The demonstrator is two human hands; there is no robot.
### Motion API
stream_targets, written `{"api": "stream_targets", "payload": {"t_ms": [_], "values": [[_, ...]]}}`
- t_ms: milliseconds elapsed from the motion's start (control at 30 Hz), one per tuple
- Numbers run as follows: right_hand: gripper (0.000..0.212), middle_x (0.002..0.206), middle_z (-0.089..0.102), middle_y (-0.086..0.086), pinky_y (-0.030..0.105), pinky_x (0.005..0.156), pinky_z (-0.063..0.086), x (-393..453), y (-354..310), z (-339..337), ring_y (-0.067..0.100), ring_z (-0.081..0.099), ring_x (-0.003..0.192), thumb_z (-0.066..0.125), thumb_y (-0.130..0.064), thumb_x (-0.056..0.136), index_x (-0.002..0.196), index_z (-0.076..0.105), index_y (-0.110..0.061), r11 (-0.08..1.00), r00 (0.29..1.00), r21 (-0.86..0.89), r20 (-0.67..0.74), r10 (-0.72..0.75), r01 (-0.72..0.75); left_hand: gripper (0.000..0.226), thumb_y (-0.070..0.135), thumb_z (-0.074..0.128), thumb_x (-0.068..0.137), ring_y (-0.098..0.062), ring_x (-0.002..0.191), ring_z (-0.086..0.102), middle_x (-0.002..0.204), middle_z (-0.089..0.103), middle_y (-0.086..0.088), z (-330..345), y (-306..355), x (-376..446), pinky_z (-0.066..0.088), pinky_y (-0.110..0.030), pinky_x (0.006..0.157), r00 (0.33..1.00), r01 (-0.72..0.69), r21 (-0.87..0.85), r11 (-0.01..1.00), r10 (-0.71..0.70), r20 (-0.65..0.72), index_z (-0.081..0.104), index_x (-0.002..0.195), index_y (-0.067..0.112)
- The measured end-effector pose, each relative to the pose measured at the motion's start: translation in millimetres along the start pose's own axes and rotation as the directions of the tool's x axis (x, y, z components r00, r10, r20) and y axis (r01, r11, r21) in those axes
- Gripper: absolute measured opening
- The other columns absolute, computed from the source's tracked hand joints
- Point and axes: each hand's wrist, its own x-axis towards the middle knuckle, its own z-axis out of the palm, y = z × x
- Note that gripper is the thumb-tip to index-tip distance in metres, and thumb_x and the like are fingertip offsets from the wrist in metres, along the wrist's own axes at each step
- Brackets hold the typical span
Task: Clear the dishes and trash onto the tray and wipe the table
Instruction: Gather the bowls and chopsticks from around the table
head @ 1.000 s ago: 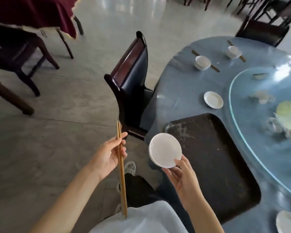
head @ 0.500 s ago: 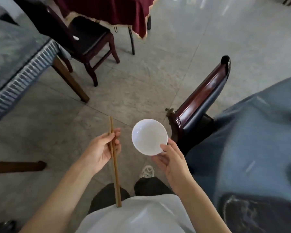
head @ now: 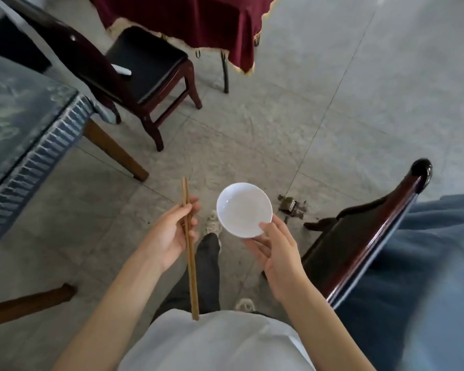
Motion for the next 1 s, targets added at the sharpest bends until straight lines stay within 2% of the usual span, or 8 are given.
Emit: {"api": "stream_targets", "payload": {"t_ms": [167,300,433,567,767,1000], "values": [[0.035,0.113,0.075,0.014,0.027,0.072,0.062,58.9,-49.0,27.9,0.022,0.078,0.089,0.067,-0.016,0.095,0.127,0.068,-0.030,0.996,0.978,0.084,-0.207,-0.011,0.028,0.027,0.011,0.055,0.099,-0.005,0.059,0.056,0.090,0.071,0.003,60.1,67.2,93.7,0.043,-0.018,0.044,0.988,0.118,0.098,0.988,-0.127,0.087,0.070,0.121,0.012],[0.033,0.114,0.076,0.013,0.028,0.077,0.063,92.7,-92.6,44.7,0.022,0.076,0.093,0.069,-0.019,0.095,0.123,0.071,-0.035,0.982,0.950,0.148,-0.305,-0.066,0.116,0.031,0.006,0.060,0.091,-0.005,0.060,0.055,0.088,0.072,0.003,119.6,111.6,147.4,0.042,-0.018,0.044,0.960,0.167,0.255,0.952,-0.216,0.177,0.070,0.120,0.012],[0.033,0.115,0.076,0.013,0.029,0.079,0.062,107.6,-128.4,49.0,0.021,0.075,0.091,0.069,-0.020,0.095,0.124,0.070,-0.035,0.944,0.912,0.260,-0.401,-0.089,0.206,0.029,0.001,0.057,0.097,-0.005,0.062,0.054,0.088,0.073,0.003,176.4,137.5,185.4,0.042,-0.017,0.044,0.923,0.204,0.369,0.907,-0.303,0.235,0.067,0.122,0.010],[0.034,0.117,0.076,0.010,0.034,0.087,0.062,125.1,-151.6,40.2,0.024,0.077,0.102,0.070,-0.022,0.095,0.126,0.070,-0.036,0.905,0.874,0.335,-0.480,-0.076,0.262,0.025,-0.002,0.056,0.096,-0.004,0.059,0.053,0.085,0.074,0.003,232.0,145.1,222.2,0.041,-0.016,0.043,0.884,0.236,0.450,0.861,-0.383,0.267,0.069,0.116,0.008],[0.032,0.117,0.077,0.006,0.026,0.078,0.062,167.7,-200.2,4.7,0.022,0.076,0.104,0.071,-0.019,0.094,0.122,0.072,-0.033,0.827,0.844,0.447,-0.532,-0.062,0.342,0.023,-0.005,0.055,0.095,-0.005,0.059,0.053,0.084,0.072,0.000,322.6,141.1,275.1,0.039,-0.015,0.044,0.825,0.252,0.542,0.801,-0.471,0.312,0.071,0.110,0.004],[0.032,0.119,0.076,0.011,0.029,0.082,0.062,230.8,-292.1,-54.7,0.021,0.076,0.100,0.071,-0.018,0.094,0.123,0.073,-0.032,0.725,0.840,0.561,-0.541,-0.044,0.399,0.028,-0.009,0.053,0.094,-0.004,0.055,0.052,0.082,0.069,0.001,458.3,134.9,332.0,0.040,-0.015,0.042,0.810,0.220,0.660,0.718,-0.512,0.287,0.068,0.116,-0.001]]}}
